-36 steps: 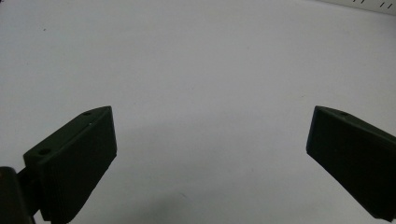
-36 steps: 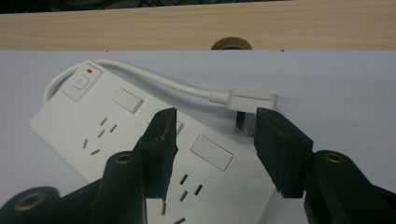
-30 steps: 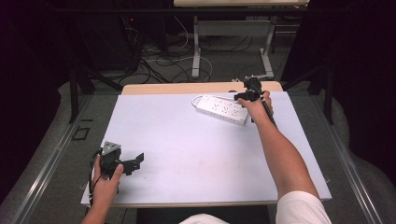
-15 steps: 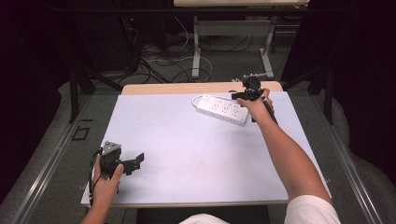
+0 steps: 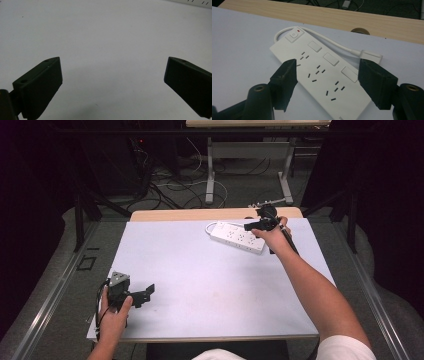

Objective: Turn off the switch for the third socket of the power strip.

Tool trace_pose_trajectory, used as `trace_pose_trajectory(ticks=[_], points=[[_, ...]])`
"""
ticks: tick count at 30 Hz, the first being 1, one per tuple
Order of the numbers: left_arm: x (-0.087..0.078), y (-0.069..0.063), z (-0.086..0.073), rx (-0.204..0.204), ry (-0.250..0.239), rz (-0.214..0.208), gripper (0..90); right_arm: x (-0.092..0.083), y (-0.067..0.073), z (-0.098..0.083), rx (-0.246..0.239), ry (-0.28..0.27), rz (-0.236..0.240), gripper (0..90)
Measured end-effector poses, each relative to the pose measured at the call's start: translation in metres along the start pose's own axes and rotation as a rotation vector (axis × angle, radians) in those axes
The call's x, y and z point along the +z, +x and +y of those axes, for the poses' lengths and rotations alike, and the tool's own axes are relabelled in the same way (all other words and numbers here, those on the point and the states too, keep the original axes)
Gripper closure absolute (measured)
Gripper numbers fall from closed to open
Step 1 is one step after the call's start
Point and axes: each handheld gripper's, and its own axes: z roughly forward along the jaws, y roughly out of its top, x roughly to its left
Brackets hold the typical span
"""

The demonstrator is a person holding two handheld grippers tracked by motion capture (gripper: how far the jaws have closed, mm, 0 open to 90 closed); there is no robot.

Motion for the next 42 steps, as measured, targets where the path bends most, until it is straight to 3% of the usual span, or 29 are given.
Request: trace_pose_trajectory(ticks=[10,19,24,42], points=[[0.000,0.000,0.000,-0.001,-0.002,0.000,1.9,-0.014,0.004,0.000,-0.059,0.005,0.008,21.6],[0.000,0.000,0.000,0.001,0.000,0.001,1.9,-0.035,-0.001,-0.009,-0.052,-0.001,0.021,14.4],[0.000,0.000,0.000,0.002,0.006,-0.001,1.9,-0.049,-0.004,-0.019,-0.057,-0.023,0.010,1.5],[-0.001,-0.001,0.000,0.007,0.004,0.002,1.9,-0.092,-0.007,-0.059,-0.033,-0.099,0.066,0.0]])
